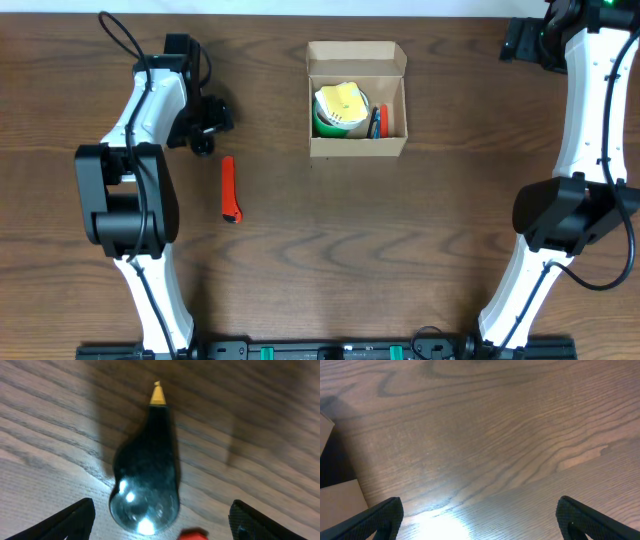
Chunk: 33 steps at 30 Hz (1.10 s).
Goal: Pack container
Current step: 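Grasp the black yellow-tipped dispenser with the left gripper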
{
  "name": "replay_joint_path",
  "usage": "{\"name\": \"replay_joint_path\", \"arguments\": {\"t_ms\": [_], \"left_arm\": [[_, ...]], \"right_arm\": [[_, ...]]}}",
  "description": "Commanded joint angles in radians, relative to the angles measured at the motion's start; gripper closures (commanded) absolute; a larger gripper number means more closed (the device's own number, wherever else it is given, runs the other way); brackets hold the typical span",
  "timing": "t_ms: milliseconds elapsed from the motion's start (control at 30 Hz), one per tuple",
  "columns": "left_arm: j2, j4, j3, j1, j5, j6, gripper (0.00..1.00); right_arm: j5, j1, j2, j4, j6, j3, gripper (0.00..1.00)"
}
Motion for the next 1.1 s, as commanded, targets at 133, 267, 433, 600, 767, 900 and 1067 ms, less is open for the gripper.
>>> {"name": "replay_joint_path", "arguments": {"t_ms": [133,267,433,600,767,900,1067], "left_arm": [[0.029,-0.005,0.004,0.019,-0.026,0.020,0.13],[0.052,-0.010,0.004,0.028,-0.012,0.023,0.13],[0.085,-0.014,0.004,0.028,0.012,0.042,0.14],[0.093,-0.014,0.004,0.029,0.012,0.042,0.15],[0.093,-0.013,0.004,0.029,0.011,0.042,0.29],[0.093,-0.014,0.004,0.028,0.011,0.041,0.31],[0.093,-0.014,0.004,0.028,0.011,0.041,0.49]], "right_arm": [[0.003,-0.008,-0.021,-0.002,0.003,-0.003,0.01],[0.003,-0.008,-0.021,-0.002,0.003,-0.003,0.01],[0.003,-0.008,-0.021,-0.002,0.003,-0.003,0.01],[0.003,-0.008,-0.021,-0.002,0.003,-0.003,0.01],[0.003,-0.008,-0.021,-0.002,0.003,-0.003,0.01],[0.003,-0.008,-0.021,-0.002,0.003,-0.003,0.01],[0.003,-0.008,-0.021,-0.002,0.003,-0.003,0.01]]}}
